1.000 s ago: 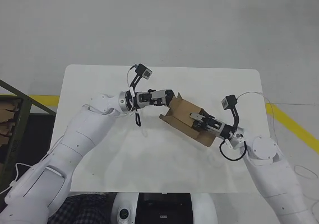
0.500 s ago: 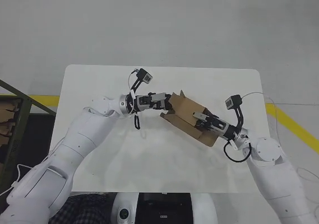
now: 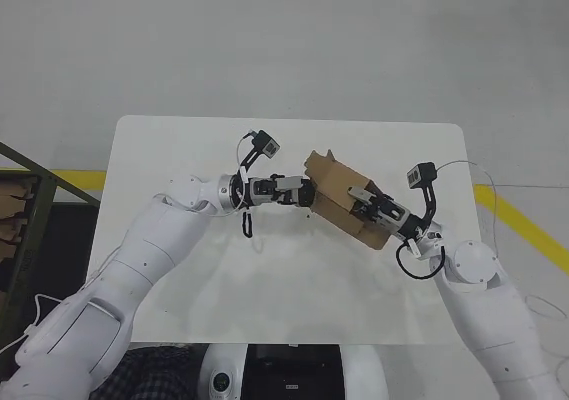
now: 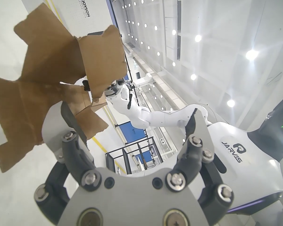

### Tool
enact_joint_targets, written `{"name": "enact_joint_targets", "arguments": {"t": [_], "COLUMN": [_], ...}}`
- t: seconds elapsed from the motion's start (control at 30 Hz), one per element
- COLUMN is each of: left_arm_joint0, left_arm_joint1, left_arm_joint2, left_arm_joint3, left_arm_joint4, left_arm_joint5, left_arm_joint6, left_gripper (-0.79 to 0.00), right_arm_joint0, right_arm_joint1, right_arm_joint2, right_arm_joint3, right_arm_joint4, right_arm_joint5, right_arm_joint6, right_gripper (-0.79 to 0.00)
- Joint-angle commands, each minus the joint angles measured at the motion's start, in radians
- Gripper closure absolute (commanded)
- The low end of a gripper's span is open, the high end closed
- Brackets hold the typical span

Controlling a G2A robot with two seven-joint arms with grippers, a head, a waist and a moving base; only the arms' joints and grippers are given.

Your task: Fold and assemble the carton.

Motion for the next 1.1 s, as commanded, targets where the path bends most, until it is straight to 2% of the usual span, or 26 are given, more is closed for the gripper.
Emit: {"name": "enact_joint_targets", "arguments": {"t": [0.0,1.07], "left_arm_joint0": [0.000,0.008], "left_arm_joint1": [-0.002,-0.017], "left_arm_joint2": [0.001,-0.013], "left_arm_joint3": [-0.001,-0.015], "left_arm_joint4": [0.002,0.005], "left_arm_joint5": [0.001,0.014], "left_arm_joint6": [-0.001,-0.014], "left_gripper": [-0.785,-0.785], "right_arm_joint0": [0.002,0.014], "right_arm_joint1": [-0.001,-0.022], "right_arm_joint2": [-0.003,-0.018], "right_arm_joint3": [0.003,0.022], "right_arm_joint4": [-0.004,-0.034], "right_arm_joint5": [-0.003,-0.014], "right_arm_joint6": [-0.012,-0.165], "right_gripper": [0.000,0.000]}}
